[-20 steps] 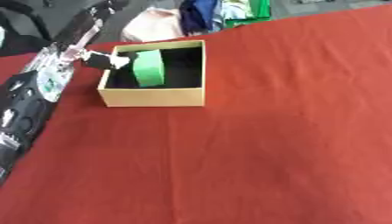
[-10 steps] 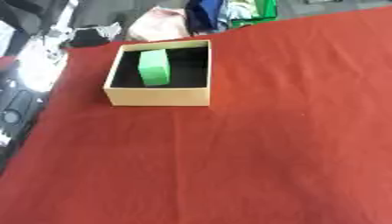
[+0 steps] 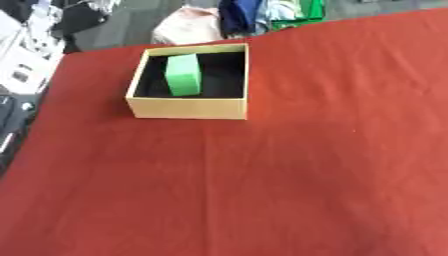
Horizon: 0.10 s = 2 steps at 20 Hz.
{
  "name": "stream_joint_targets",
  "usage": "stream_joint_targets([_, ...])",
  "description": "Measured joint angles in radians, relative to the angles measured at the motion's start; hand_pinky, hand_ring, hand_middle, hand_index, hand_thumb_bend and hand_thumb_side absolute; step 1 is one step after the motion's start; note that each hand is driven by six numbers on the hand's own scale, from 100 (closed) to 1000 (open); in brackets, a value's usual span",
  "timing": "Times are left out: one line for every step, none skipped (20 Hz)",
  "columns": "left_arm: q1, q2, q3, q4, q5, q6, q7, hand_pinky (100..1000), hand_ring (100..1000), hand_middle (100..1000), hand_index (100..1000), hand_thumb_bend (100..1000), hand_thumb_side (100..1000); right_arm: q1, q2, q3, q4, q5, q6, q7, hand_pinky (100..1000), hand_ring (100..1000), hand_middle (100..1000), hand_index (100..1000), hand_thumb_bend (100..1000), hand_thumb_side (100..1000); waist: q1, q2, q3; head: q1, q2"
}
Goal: Pick up objects on the table and place them in the box.
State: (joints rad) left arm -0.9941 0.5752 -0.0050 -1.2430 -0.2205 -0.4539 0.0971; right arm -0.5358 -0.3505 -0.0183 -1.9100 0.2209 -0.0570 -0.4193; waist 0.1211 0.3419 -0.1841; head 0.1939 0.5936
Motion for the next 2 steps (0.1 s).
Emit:
stream_joint_targets([0.019,0.011,0.002,-0.046,0.034,0.01,0.006,788,800,831,995,292,313,0.0,0.0,-0.001,0.0,0.004,0.0,0.0,653,636,652,802,100,431,-0.005,-0.002,0.008,-0.004,0.003])
stream_joint_targets([0.042,0.023,0.005,-0.094,0.066,0.02,0.015,786,797,828,992,282,312,0.0,0.0,-0.002,0.0,0.008,0.0,-0.001,653,636,653,802,100,430,-0.01,-0.004,0.017,-0.008,0.004])
